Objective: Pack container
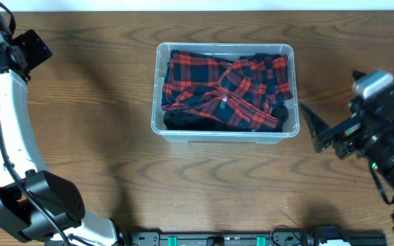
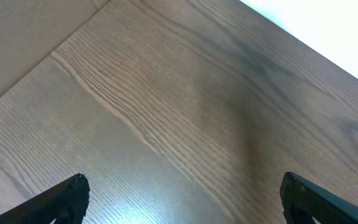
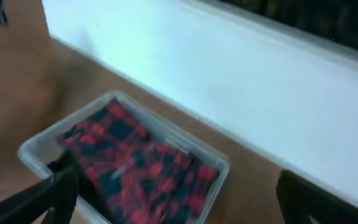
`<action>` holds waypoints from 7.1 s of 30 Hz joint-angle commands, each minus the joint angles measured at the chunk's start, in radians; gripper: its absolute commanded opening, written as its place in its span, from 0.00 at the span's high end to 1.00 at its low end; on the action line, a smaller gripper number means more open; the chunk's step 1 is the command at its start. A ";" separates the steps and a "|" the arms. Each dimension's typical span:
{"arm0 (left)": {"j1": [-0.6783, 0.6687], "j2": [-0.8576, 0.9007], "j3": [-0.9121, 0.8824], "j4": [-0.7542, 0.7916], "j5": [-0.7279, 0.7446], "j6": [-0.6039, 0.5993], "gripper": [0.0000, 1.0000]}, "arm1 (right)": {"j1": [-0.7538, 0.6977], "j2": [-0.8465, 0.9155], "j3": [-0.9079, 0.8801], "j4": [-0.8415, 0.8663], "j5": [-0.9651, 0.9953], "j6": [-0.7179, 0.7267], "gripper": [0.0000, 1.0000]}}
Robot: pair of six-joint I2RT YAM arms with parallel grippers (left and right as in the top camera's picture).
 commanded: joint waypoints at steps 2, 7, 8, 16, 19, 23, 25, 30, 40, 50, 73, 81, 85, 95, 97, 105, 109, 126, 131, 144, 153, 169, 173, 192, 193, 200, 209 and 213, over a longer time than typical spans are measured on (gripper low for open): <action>0.003 -0.003 0.003 0.000 -0.012 0.003 0.02 | 0.042 -0.160 -0.225 0.153 0.002 -0.120 0.01; 0.003 -0.003 0.003 0.000 -0.012 0.003 0.02 | 0.056 -0.339 -0.577 0.479 0.003 -0.214 0.01; 0.003 -0.003 0.003 0.000 -0.012 0.003 0.02 | 0.055 -0.369 -0.653 0.558 0.003 -0.218 0.01; 0.003 -0.003 0.003 0.000 -0.012 0.003 0.02 | 0.056 -0.556 -1.080 0.963 -0.006 -0.180 0.01; 0.003 -0.003 0.003 0.000 -0.012 0.003 0.02 | 0.056 -0.624 -1.163 1.027 -0.005 -0.161 0.01; 0.003 -0.003 0.003 0.000 -0.012 0.003 0.02 | 0.056 -0.702 -1.226 1.050 0.003 -0.159 0.01; 0.003 -0.003 0.003 0.000 -0.012 0.003 0.02 | 0.056 -0.734 -1.251 1.051 0.034 -0.114 0.01; 0.003 -0.003 0.003 0.000 -0.012 0.003 0.02 | 0.053 -0.818 -1.316 1.057 0.197 0.115 0.01; 0.003 -0.003 0.003 0.000 -0.012 0.003 0.02 | 0.042 -0.827 -1.378 0.995 0.253 0.116 0.01; 0.003 -0.003 0.003 0.000 -0.012 0.003 0.02 | -0.035 -0.827 -1.378 0.766 0.264 0.116 0.01; 0.003 -0.003 0.003 0.000 -0.012 0.003 0.02 | -0.041 -0.827 -1.378 0.752 0.264 0.116 0.01; 0.003 -0.003 0.003 0.000 -0.012 0.003 0.02 | -0.041 -0.827 -1.378 0.752 0.264 0.116 0.01; 0.003 -0.003 0.003 0.000 -0.012 0.003 0.02 | -0.041 -0.827 -1.378 0.752 0.264 0.116 0.01; 0.001 0.000 0.001 0.001 -0.012 0.003 0.02 | -0.041 -0.827 -1.378 0.752 0.264 0.116 0.01; -0.012 0.001 -0.011 0.000 -0.012 0.003 0.02 | -0.041 -0.827 -1.378 0.752 0.264 0.116 0.01; -0.048 0.000 -0.047 -0.005 -0.012 0.003 0.02 | -0.041 -0.827 -1.378 0.752 0.264 0.116 0.01; -0.075 0.000 -0.054 -0.057 -0.012 0.003 0.02 | -0.041 -0.827 -1.378 0.752 0.264 0.116 0.01; -0.180 -0.204 -0.263 -0.169 0.013 -0.023 0.02 | -0.041 -0.827 -1.378 0.752 0.264 0.116 0.01; -0.179 -0.438 -0.622 0.087 0.080 -0.040 0.02 | -0.041 -0.827 -1.378 0.752 0.264 0.116 0.01; -0.180 -0.992 -1.433 0.693 0.083 -0.171 0.02 | -0.040 -0.827 -1.378 0.752 0.264 0.116 0.01; -0.180 -1.191 -1.687 0.826 0.084 -0.220 0.02 | -0.041 -0.826 -1.378 0.752 0.264 0.116 0.01; -0.245 -1.382 -1.742 0.707 0.086 -0.097 0.02 | -0.041 -0.826 -1.378 0.752 0.264 0.116 0.01; -0.315 -1.487 -1.742 0.707 0.086 0.005 0.02 | -0.041 -0.826 -1.378 0.752 0.264 0.116 0.01; -0.381 -1.741 -1.742 0.707 0.087 0.074 0.02 | -0.041 -0.826 -1.378 0.752 0.264 0.116 0.01; -0.381 -1.741 -1.742 0.707 0.087 0.074 0.02 | -0.041 -0.826 -1.378 0.752 0.264 0.116 0.01; -0.381 -1.742 -1.742 0.708 0.087 0.074 0.02 | -0.041 -0.826 -1.378 0.752 0.264 0.116 0.01; -0.381 -1.742 -1.742 0.708 0.087 0.074 0.02 | -0.040 -0.826 -1.378 0.752 0.264 0.116 0.01; -0.381 -1.742 -1.742 0.708 0.087 0.074 0.02 | -0.041 -0.826 -1.378 0.752 0.264 0.116 0.01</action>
